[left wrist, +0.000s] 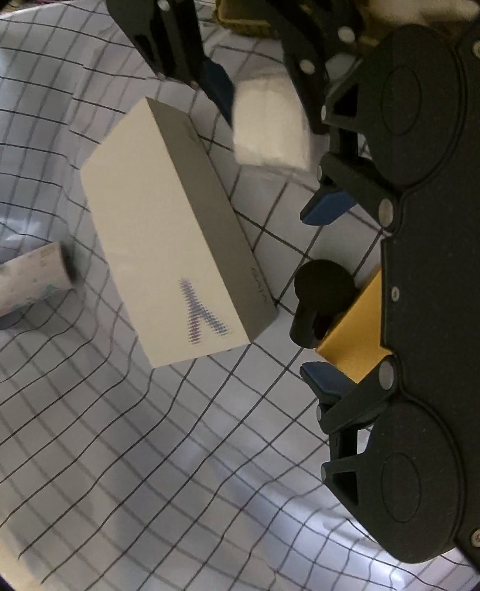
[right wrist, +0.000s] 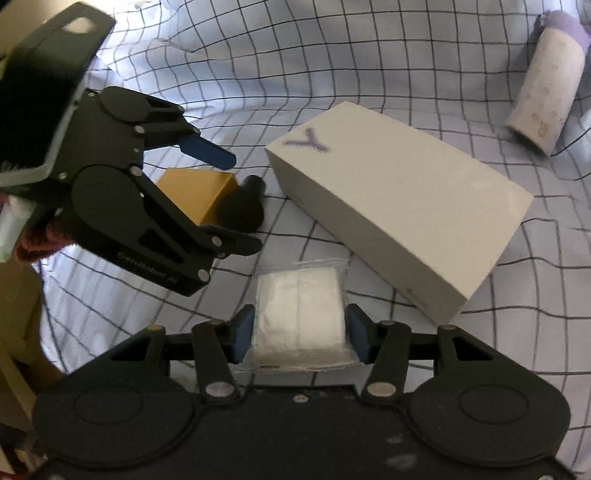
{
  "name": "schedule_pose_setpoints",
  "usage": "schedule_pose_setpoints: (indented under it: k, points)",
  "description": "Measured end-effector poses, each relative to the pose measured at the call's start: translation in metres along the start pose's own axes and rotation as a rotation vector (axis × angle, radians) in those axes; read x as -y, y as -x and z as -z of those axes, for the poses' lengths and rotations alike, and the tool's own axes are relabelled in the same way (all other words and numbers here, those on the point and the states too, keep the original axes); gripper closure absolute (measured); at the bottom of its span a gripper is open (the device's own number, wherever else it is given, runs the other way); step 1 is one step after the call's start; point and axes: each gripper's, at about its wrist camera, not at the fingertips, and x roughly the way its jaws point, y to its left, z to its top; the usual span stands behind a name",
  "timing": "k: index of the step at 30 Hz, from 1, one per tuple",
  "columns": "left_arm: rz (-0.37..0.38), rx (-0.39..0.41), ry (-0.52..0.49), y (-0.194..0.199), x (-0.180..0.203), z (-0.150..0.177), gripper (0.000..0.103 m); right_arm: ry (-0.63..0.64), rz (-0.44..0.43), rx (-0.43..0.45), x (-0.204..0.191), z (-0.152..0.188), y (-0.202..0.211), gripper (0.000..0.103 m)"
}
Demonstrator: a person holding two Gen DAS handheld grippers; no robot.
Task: Organize soft objects
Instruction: 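Grasp the black round puff with the left tool while the right tool holds the packet, then carry the puff with the left tool while the right tool carries the packet to the basket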
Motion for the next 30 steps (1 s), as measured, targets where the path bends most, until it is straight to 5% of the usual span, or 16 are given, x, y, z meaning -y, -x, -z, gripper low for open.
schedule_pose_setpoints:
  k: [7,12,17,30]
  points:
    - [0.085,-0.022,0.045,-0.017,-0.016,0.004,0.021,0.042,0.017,-0.002,-0.007,0.002,-0.006,0.038]
    - [0.133,0.003,0.101,-0.020,-0.026,0.010,0.030,0.034,-0.010,-0.002,-0.006,0.000,-0.009,0.027]
    - [0.131,0.028,0.184,-0.015,-0.037,0.010,0.048,0.042,-0.027,-0.008,-0.008,0.000,-0.010,0.021]
    - [0.048,0.055,0.319,0.009,-0.030,0.003,0.049,0.063,-0.035,-0.019,-0.010,0.000,-0.012,0.018]
